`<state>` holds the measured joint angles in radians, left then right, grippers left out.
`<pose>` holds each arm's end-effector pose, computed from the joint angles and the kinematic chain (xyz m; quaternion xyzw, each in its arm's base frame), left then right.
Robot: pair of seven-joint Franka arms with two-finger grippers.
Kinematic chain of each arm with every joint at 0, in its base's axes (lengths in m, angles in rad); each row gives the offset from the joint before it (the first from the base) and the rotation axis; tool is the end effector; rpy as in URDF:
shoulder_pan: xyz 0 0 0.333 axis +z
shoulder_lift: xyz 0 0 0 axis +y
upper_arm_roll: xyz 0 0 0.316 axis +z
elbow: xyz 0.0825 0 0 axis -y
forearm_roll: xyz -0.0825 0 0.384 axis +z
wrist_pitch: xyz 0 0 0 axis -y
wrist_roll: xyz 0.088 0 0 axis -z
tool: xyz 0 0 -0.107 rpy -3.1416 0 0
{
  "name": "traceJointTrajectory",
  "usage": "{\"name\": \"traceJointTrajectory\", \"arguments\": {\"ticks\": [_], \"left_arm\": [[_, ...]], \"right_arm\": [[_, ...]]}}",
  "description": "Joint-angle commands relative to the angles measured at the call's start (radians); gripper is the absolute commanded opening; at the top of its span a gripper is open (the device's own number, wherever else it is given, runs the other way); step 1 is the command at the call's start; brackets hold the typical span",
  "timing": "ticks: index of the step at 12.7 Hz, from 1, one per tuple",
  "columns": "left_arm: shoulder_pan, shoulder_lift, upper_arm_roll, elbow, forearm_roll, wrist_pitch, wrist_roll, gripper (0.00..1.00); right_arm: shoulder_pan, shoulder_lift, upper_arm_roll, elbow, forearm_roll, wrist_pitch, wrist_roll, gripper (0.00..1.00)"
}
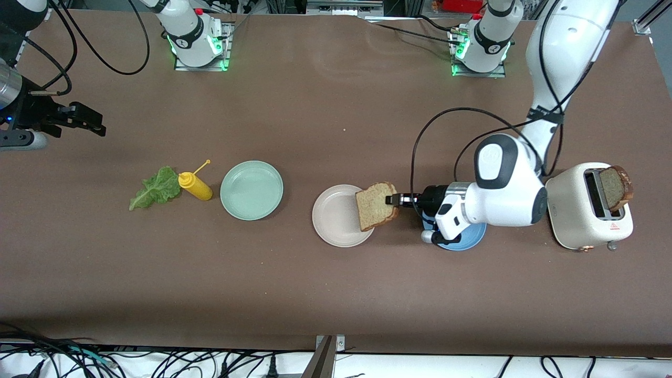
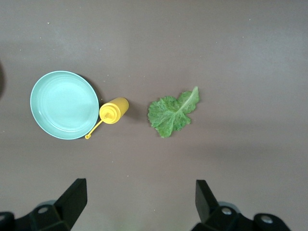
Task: Make sandwich in beige plate with both arms
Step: 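Carry the bread slice with the left gripper onto the beige plate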
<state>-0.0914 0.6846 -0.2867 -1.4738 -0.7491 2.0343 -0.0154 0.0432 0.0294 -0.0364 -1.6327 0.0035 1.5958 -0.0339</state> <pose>0.6632 -0.2644 0.2989 0.9132 0.0390 -0.1294 0.3844 0.5624 0.0045 0.5810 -0.9992 -0.0202 0.0331 0.0017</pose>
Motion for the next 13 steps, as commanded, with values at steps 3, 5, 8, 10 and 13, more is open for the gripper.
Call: {"name": "traceJointTrajectory", "arguments": {"ticks": [3, 5, 8, 10, 13], "left_arm": [[-0.053, 0.085, 0.008, 0.049, -0.125, 0.101, 0.052, 0.00], [-0.051, 0.084, 0.008, 0.049, -0.124, 0.103, 0.055, 0.00], [-0.053, 0.090, 0.008, 0.049, -0.130, 0.104, 0.055, 0.00], [-0.068, 0.122, 0.008, 0.047, -0.200, 0.115, 0.102, 0.00], [-0.085, 0.173, 0.008, 0.037, -0.354, 0.115, 0.317, 0.00]], "right_arm": [[0.000, 0.006, -0.002, 0.019, 0.001, -0.016, 0.008, 1.00], [0.000, 0.007, -0.002, 0.019, 0.001, -0.016, 0.008, 1.00], [-0.002, 0.009, -0.002, 0.019, 0.001, -0.017, 0.008, 1.00], [-0.002, 0.009, -0.002, 0.019, 0.001, -0.017, 0.008, 1.00], [-0.002, 0.010, -0.002, 0.019, 0.001, -0.017, 0.008, 1.00]]}}
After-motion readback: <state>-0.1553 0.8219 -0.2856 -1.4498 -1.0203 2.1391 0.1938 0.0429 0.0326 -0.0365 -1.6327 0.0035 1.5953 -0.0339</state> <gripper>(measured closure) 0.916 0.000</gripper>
